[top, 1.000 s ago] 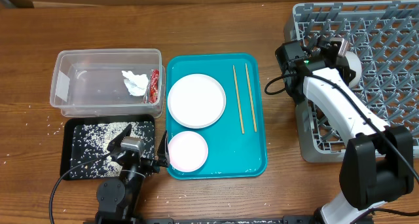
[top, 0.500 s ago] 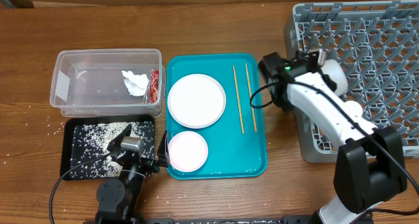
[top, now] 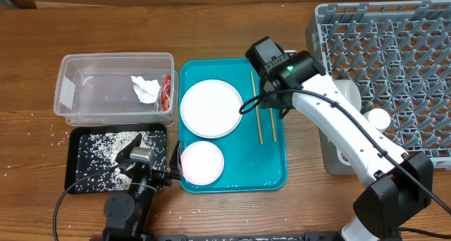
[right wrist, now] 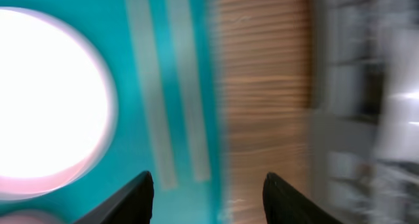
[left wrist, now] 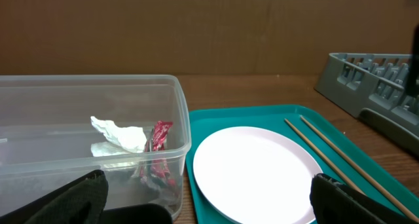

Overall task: Sort waste into correct bins and load items into the dishwasher
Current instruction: 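Grasp the pink bowl with the right gripper, then place the pink bowl into the dish rack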

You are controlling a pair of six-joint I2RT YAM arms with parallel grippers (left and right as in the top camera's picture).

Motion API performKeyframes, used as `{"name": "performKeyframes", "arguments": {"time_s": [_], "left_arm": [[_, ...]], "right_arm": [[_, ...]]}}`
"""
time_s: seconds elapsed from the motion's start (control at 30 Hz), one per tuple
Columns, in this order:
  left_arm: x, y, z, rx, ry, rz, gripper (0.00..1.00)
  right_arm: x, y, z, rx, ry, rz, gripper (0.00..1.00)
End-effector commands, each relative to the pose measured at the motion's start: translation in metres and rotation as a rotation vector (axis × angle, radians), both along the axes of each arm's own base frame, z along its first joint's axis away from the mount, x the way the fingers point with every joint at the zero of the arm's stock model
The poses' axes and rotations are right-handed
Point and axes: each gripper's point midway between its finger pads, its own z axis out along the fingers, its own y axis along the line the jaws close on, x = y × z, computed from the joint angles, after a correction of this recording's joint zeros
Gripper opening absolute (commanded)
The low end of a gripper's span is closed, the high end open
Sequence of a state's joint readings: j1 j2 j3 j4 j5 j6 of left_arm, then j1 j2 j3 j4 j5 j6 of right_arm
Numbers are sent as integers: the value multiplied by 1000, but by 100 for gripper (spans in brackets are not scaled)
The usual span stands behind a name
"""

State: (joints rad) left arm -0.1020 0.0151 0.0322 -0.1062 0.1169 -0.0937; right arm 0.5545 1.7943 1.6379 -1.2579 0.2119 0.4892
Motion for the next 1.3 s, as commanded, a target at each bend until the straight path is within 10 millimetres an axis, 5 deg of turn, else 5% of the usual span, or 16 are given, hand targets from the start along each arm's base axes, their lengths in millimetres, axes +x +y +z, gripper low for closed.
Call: {"name": "performKeyframes", "arguments": {"time_s": [0.0, 0.2, 0.5, 0.63, 0.73, 0.83, 0.9, 1.03, 1.13, 1.27], "left_arm": [[0, 2, -2, 18, -8, 4, 100], [0, 2, -2, 18, -8, 4, 100], [0, 2, -2, 18, -8, 4, 100], [0, 2, -2, 18, -8, 4, 100], [0, 2, -2, 18, -8, 4, 100], [0, 2, -2, 18, -8, 4, 100], [0, 2, -2, 18, -8, 4, 100], [0, 2, -2, 18, -8, 4, 100], [0, 2, -2, 18, -8, 4, 100], [0, 2, -2, 18, -8, 4, 100]], "right_arm": [[-44, 78, 1, 404, 214, 235, 55], [-108, 130, -54, 439, 329, 355, 52], [-119, 122, -118, 344, 289, 175, 36], [-132, 135, -123, 402, 365, 173, 30], [-136, 135, -130, 386, 385, 152, 4], [-132, 131, -127, 379, 376, 119, 4], [-120, 116, -117, 319, 336, 84, 4], [-81, 75, -65, 140, 111, 78, 4], [-45, 42, -7, 21, -125, 39, 4], [-2, -35, 69, -213, -424, -121, 4]]}}
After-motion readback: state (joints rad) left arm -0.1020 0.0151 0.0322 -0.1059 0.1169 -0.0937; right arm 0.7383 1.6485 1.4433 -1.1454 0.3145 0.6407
